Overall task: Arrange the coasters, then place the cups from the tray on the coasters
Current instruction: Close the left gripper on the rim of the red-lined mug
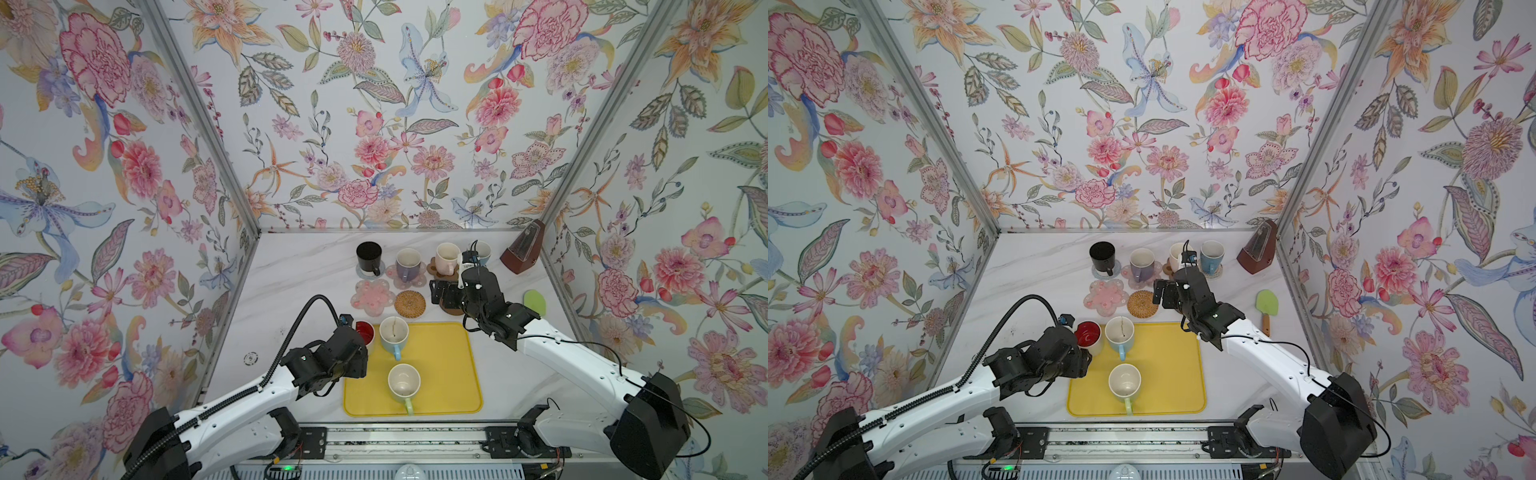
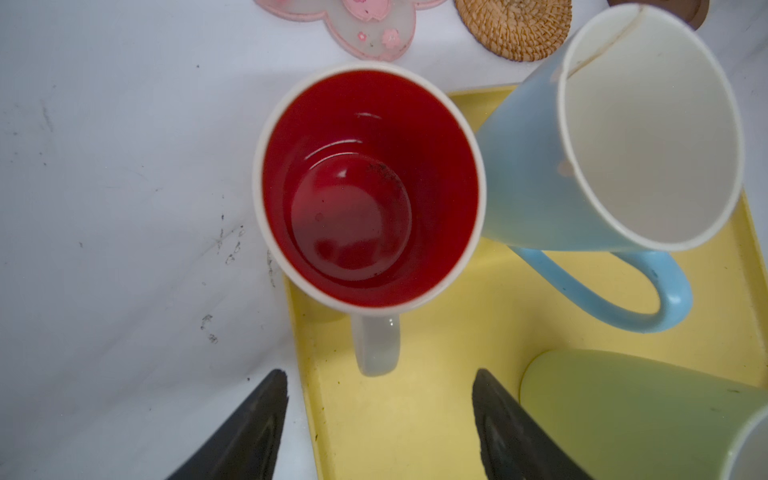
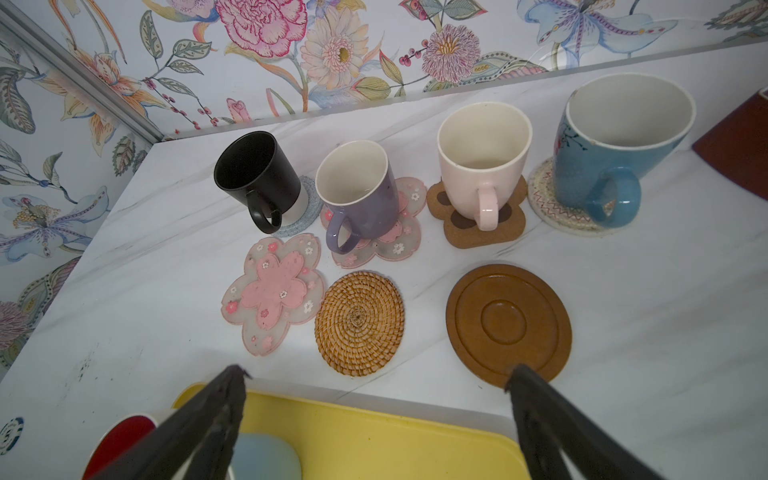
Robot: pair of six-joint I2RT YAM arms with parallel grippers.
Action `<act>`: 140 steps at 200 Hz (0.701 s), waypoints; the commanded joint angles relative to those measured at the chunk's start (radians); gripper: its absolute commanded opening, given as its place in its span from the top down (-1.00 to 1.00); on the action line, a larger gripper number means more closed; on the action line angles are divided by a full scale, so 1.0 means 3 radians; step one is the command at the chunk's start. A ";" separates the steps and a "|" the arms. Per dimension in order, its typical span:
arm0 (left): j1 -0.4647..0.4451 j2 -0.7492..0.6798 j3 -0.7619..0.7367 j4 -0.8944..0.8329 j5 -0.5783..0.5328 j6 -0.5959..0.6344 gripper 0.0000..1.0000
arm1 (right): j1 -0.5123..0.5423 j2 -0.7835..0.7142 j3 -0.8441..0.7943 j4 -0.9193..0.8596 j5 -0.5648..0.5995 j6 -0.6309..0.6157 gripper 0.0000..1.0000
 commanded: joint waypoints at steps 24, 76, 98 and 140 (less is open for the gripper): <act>-0.0035 0.0254 0.0065 0.0060 -0.0119 0.0058 -0.31 | -0.0023 -0.0037 -0.0097 0.0035 -0.0047 0.0077 -0.98; -0.0033 0.0436 0.0056 0.0151 -0.0187 0.0025 0.06 | -0.0023 -0.0056 -0.0154 0.0065 -0.0057 0.0081 -0.98; -0.0035 0.0511 0.0073 0.0171 -0.0228 0.0005 0.14 | -0.0024 -0.0073 -0.0169 0.0058 -0.0040 0.0076 -0.98; -0.0036 0.0566 0.0088 0.0127 -0.0289 -0.0050 0.42 | -0.0025 -0.0059 -0.0206 0.0095 -0.0043 0.0079 -0.98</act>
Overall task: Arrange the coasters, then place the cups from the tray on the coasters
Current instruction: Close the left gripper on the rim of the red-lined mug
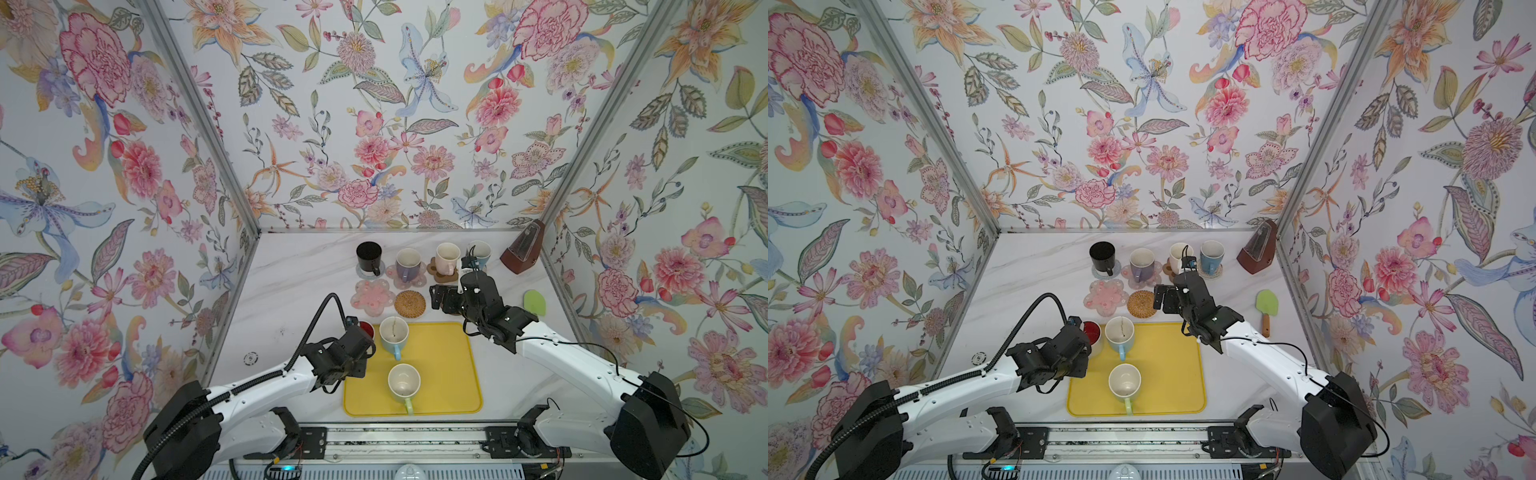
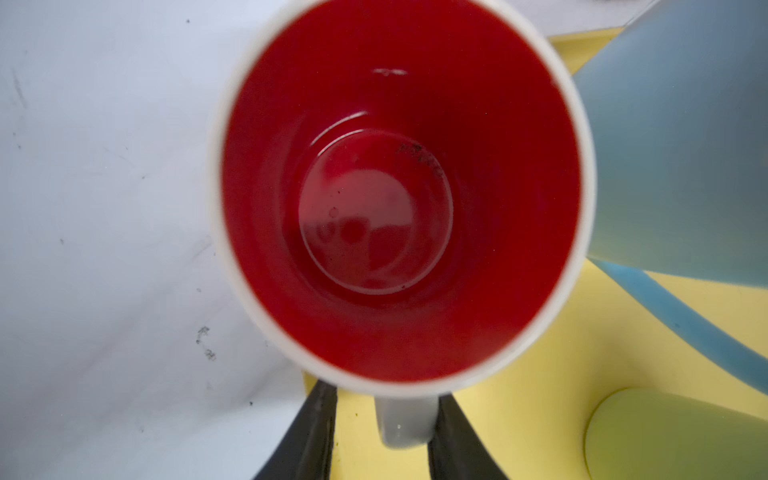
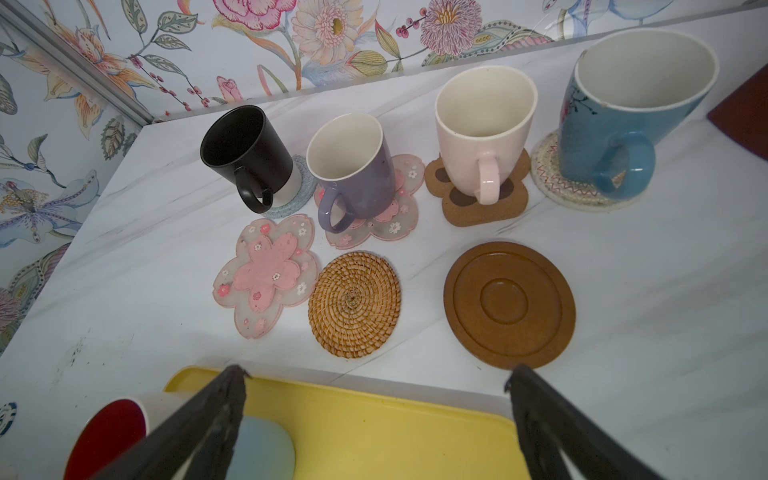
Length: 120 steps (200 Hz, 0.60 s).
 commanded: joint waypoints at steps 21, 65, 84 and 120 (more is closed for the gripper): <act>-0.0027 -0.0052 0.0080 -0.0053 -0.0203 -0.0077 0.56 | -0.0025 -0.0031 -0.0085 0.0086 0.0010 0.0046 -0.99; -0.0023 -0.0322 0.0088 -0.0079 -0.0331 -0.0090 1.00 | -0.0023 0.0003 -0.0114 0.0115 -0.0009 0.0064 -0.98; -0.0022 -0.0417 0.0157 -0.0133 -0.0424 -0.0047 1.00 | -0.0024 -0.0004 -0.0115 0.0121 -0.0004 0.0063 -0.98; 0.0134 -0.0422 0.0441 -0.0256 -0.0499 0.0260 1.00 | -0.0025 -0.0035 -0.0132 0.0107 0.0015 0.0067 -0.98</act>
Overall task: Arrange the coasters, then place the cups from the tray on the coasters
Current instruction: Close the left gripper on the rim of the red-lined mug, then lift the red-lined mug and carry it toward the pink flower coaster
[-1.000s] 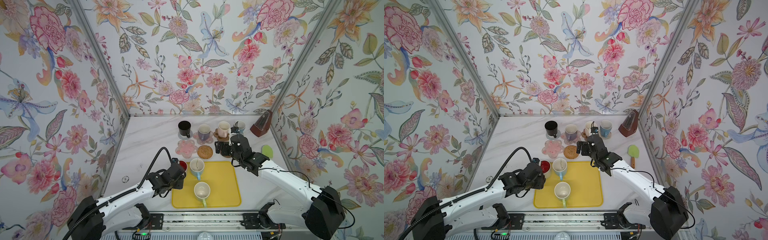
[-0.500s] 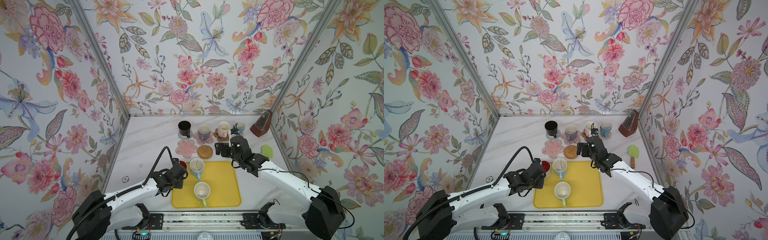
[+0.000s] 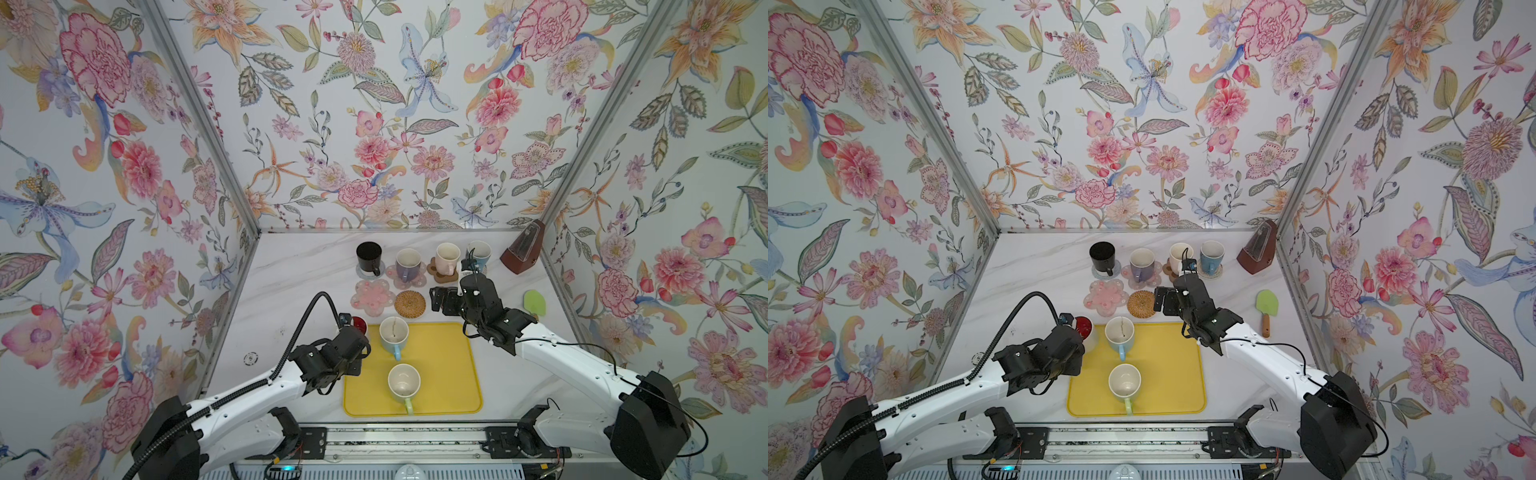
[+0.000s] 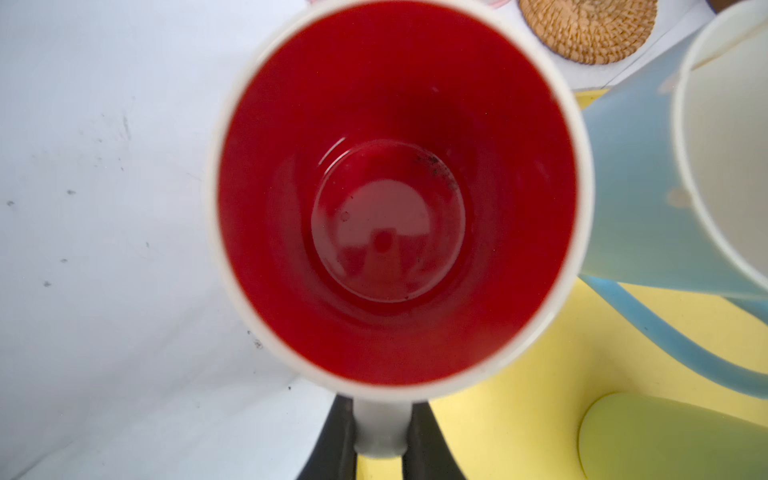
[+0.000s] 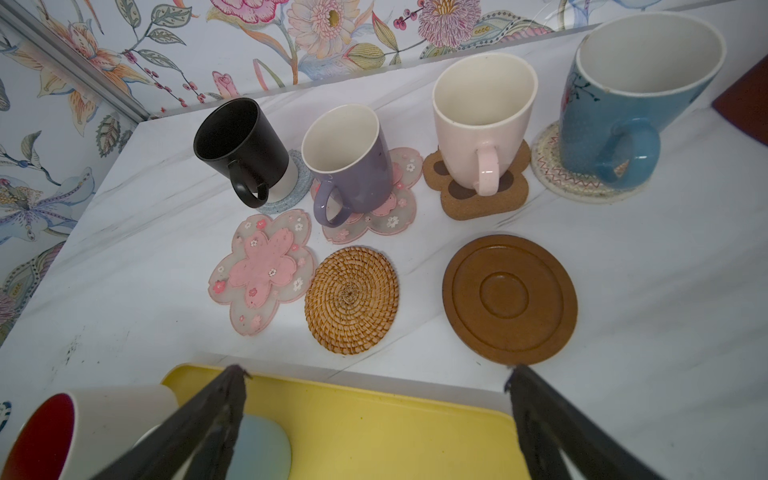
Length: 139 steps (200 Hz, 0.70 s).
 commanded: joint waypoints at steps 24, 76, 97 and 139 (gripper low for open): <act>0.0349 0.0033 0.0499 0.0162 -0.0045 0.0533 1.00 | -0.0023 -0.0069 -0.0057 0.0002 0.0032 0.0044 -0.98; 0.0713 0.0589 0.1069 0.0255 0.0062 0.0984 1.00 | -0.0028 -0.0219 -0.0120 -0.0068 0.0103 0.0038 -0.98; 0.0736 0.0808 0.1212 0.0328 0.0108 0.1048 1.00 | -0.0033 -0.0272 -0.0136 -0.0101 0.0134 0.0027 -0.98; 0.0754 0.1183 0.1439 0.0423 0.0047 0.1139 1.00 | -0.0041 -0.0411 -0.0213 -0.0145 0.0158 0.0027 -0.99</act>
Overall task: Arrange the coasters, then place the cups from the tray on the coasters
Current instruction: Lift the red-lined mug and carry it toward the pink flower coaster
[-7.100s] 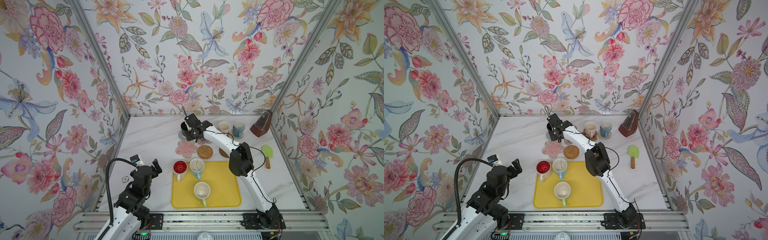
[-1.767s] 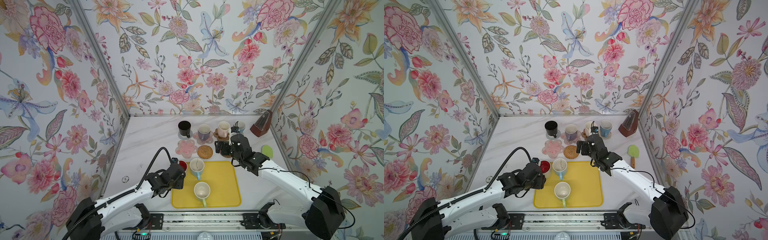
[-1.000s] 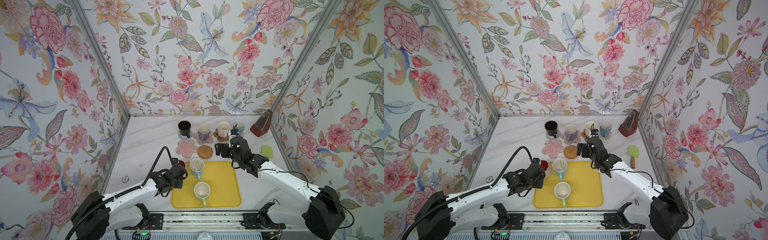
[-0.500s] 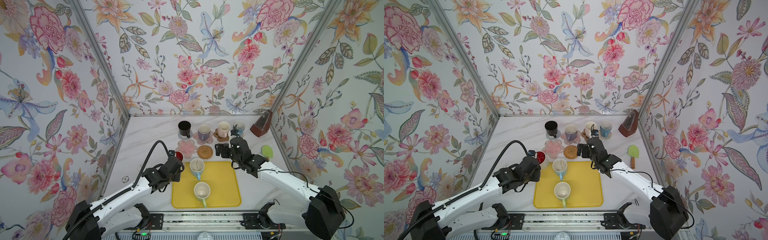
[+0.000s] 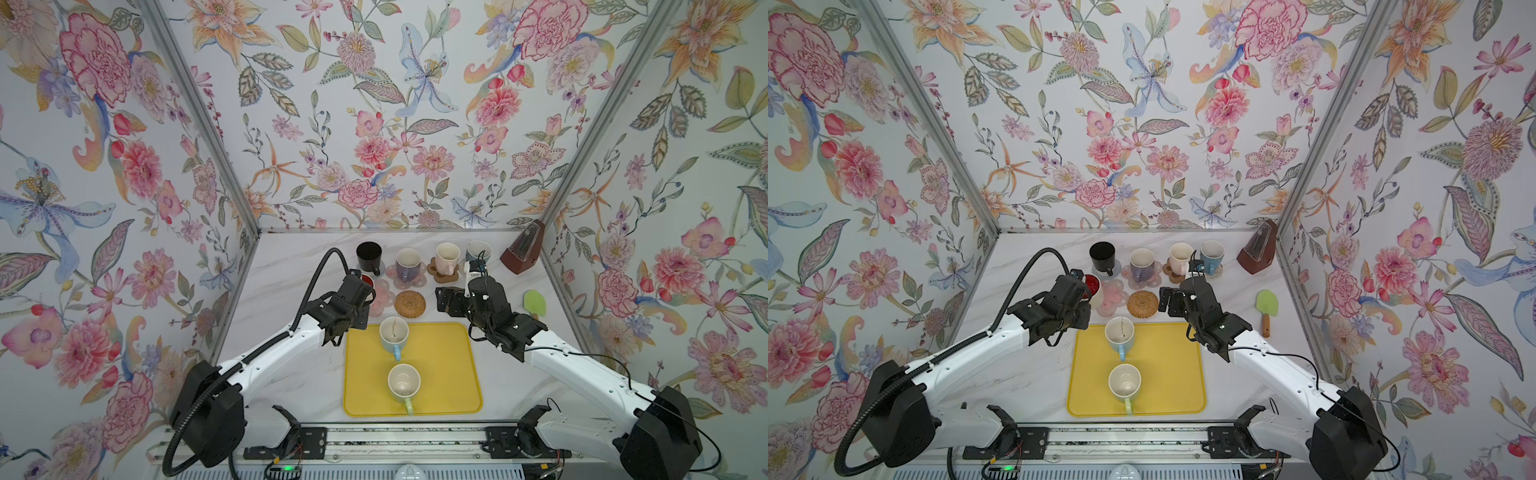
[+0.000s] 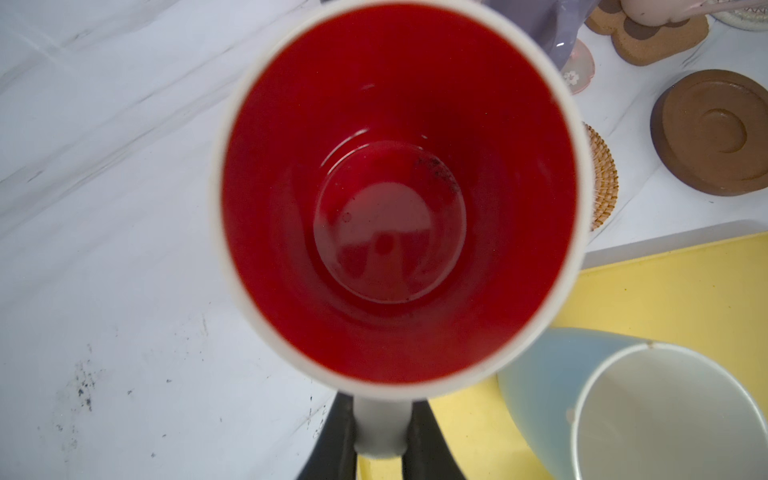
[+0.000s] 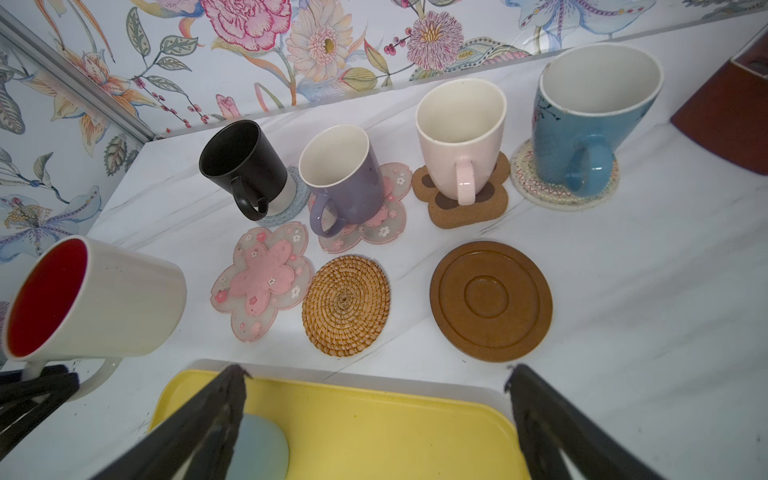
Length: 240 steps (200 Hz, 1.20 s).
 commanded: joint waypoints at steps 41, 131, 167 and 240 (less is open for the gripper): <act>0.0106 0.0462 0.0408 0.0343 -0.0006 0.0200 1.00 | -0.0022 -0.0218 -0.0107 -0.0188 0.0070 0.0031 -0.98; 0.0200 0.1052 0.0699 0.0471 0.0053 0.0252 1.00 | -0.0024 -0.0314 -0.0201 -0.0214 0.0075 0.0076 -0.98; 0.0226 0.1193 0.0775 0.0507 0.0070 0.0246 1.00 | -0.0032 -0.0314 -0.0226 -0.0214 0.0077 0.0086 -0.98; 0.0251 0.1334 0.0794 0.0529 0.0070 0.0218 1.00 | -0.0047 -0.0309 -0.0247 -0.0214 0.0084 0.0082 -0.98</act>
